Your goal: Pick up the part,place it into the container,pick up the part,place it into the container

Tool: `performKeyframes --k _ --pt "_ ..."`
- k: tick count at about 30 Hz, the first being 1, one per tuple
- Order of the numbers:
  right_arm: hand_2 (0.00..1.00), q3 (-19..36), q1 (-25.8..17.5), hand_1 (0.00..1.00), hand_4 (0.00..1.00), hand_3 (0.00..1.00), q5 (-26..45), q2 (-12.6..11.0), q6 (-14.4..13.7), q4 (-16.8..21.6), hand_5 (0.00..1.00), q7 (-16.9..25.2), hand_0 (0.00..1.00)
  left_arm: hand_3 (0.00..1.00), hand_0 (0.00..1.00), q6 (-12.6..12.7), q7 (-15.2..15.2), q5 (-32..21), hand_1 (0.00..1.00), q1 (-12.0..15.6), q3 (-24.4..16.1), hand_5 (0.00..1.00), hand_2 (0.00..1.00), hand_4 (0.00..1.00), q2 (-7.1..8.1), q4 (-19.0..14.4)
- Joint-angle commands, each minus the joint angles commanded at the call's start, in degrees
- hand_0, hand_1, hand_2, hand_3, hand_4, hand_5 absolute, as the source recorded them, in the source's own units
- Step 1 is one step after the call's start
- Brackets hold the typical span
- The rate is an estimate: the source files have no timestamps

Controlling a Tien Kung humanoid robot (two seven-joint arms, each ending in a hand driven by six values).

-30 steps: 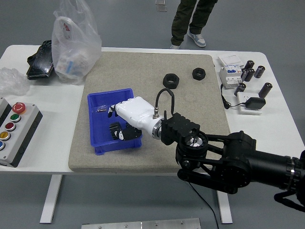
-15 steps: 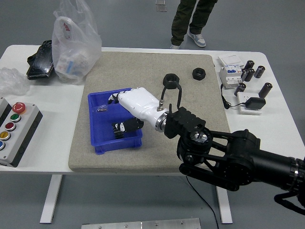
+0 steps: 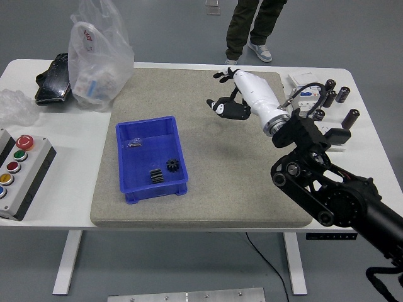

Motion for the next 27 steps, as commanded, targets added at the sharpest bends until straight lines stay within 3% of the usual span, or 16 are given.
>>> performKeyframes --k 4,8,12,13,18,19,24,25,27 --pt "0.704 6.55 -4.78 0.411 0.774 0.703 8.81 1.05 -2.11 -1.18 0.282 7.01 0.216 0.872 0.842 -0.01 -0.03 0.18 0.781 0.08 -0.13 0.496 0.789 0.841 -0.16 0.00" --pt "0.697 11.74 -9.44 0.416 0.782 0.699 17.42 0.85 -0.86 -0.72 0.279 13.64 0.229 0.872 0.842 -0.12 -0.17 0.47 0.782 -0.01 0.00 0.496 0.789 0.842 -0.15 0.00" --pt "0.697 14.17 -14.02 0.416 0.782 0.699 26.20 0.25 3.52 -0.33 0.279 20.31 0.229 0.872 0.842 -0.19 -0.19 0.75 0.782 0.09 0.02 0.496 0.789 0.842 -0.16 0.00" --pt "0.701 14.40 -15.24 0.631 0.838 0.706 28.60 0.00 4.86 -0.01 0.331 21.94 0.528 0.872 0.842 -0.19 -0.18 0.78 0.782 0.15 -0.03 0.496 0.789 0.842 -0.19 0.00" --pt "0.701 14.84 -20.97 0.631 0.838 0.706 39.46 -1.56 11.64 1.89 0.331 27.97 0.528 0.872 0.842 -0.62 -0.43 0.54 0.782 0.41 -0.46 0.496 0.789 0.842 -0.27 0.00" --pt "0.776 14.77 -22.00 0.751 0.974 0.758 41.86 -1.89 13.13 2.10 0.775 28.50 0.813 0.872 0.842 -0.71 -0.43 0.52 0.782 0.44 -0.56 0.494 0.789 0.843 -0.28 0.00" --pt "0.776 14.30 -24.48 0.751 0.974 0.758 52.74 -2.47 19.68 1.98 0.775 28.37 0.813 0.872 0.842 -0.76 -0.37 0.79 0.782 0.37 -1.07 0.494 0.789 0.843 -0.25 0.00" --pt "0.824 14.15 -24.67 0.796 0.998 0.817 54.80 -2.47 20.71 1.83 0.902 28.12 0.840 0.873 0.842 -0.73 -0.42 0.82 0.781 0.34 -1.12 0.492 0.789 0.843 -0.24 0.00" --pt "0.824 13.67 -25.02 0.796 0.998 0.817 59.20 -2.50 22.77 1.51 0.902 27.51 0.840 0.873 0.842 -0.70 -0.54 0.84 0.781 0.26 -1.14 0.492 0.789 0.843 -0.22 0.00"
